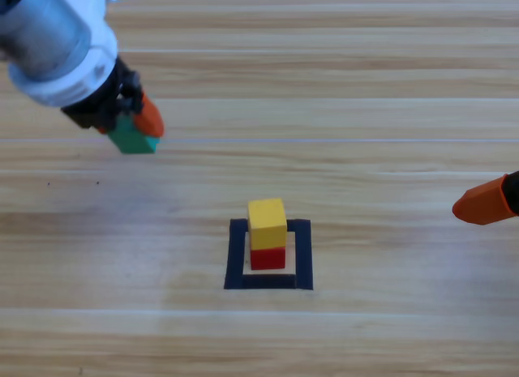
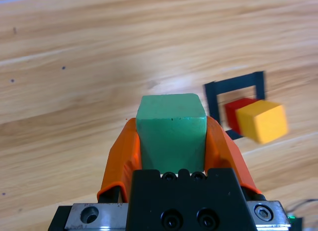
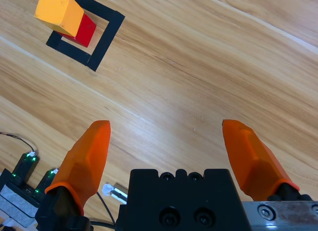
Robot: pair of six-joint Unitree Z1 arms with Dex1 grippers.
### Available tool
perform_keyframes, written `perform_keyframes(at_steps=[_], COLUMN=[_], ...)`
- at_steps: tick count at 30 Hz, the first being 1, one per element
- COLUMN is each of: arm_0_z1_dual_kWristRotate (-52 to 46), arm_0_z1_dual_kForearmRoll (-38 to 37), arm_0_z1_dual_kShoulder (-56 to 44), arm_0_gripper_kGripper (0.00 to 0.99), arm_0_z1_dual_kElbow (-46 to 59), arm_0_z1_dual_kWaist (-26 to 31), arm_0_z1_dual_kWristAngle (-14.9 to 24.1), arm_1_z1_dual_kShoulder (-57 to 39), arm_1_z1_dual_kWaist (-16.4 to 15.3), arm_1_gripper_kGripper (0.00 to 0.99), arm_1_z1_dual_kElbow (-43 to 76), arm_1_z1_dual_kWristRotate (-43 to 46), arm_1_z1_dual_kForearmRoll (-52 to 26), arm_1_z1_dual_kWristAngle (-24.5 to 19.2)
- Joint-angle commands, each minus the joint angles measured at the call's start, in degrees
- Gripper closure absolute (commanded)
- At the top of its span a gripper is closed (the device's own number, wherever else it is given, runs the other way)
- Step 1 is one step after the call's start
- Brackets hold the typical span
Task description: Stack the blocks in the rectangular block: red at the bottom, yellow in the middle, green on top
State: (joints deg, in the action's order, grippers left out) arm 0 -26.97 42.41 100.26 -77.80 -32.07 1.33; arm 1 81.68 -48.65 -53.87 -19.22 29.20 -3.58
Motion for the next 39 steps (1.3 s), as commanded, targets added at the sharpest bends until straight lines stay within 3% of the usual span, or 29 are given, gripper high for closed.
perform_keyframes(at_steps=[1,4,7,24,39], arm_0_z1_dual_kWristRotate=[-4.5,-7.7,-10.4,-25.3,-26.6], arm_0_z1_dual_kForearmRoll=[13.0,23.7,29.0,33.4,33.4], arm_0_z1_dual_kShoulder=[11.2,18.8,23.0,26.0,30.3], arm_0_gripper_kGripper=[0.982,0.990,0.990,0.990,0.990], arm_0_z1_dual_kElbow=[-18.2,-32.7,-40.3,-41.2,-43.0], arm_0_z1_dual_kWaist=[-8.3,-12.3,-14.8,-20.3,-21.5], arm_0_z1_dual_kWristAngle=[2.7,5.7,6.7,6.4,6.7], arm_1_z1_dual_kShoulder=[2.9,2.9,2.9,3.6,4.1], arm_1_z1_dual_kWaist=[1.4,1.4,1.4,1.3,1.0], arm_1_gripper_kGripper=[0.000,0.000,0.000,0.000,0.000], arm_1_z1_dual_kElbow=[1.2,1.2,1.1,1.0,1.0], arm_1_z1_dual_kWristRotate=[0.1,0.1,0.1,0.2,0.3], arm_1_z1_dual_kForearmRoll=[-0.9,-0.9,-0.9,-0.9,-0.9], arm_1_z1_dual_kWristAngle=[-0.5,-0.5,-0.5,-0.5,-0.5])
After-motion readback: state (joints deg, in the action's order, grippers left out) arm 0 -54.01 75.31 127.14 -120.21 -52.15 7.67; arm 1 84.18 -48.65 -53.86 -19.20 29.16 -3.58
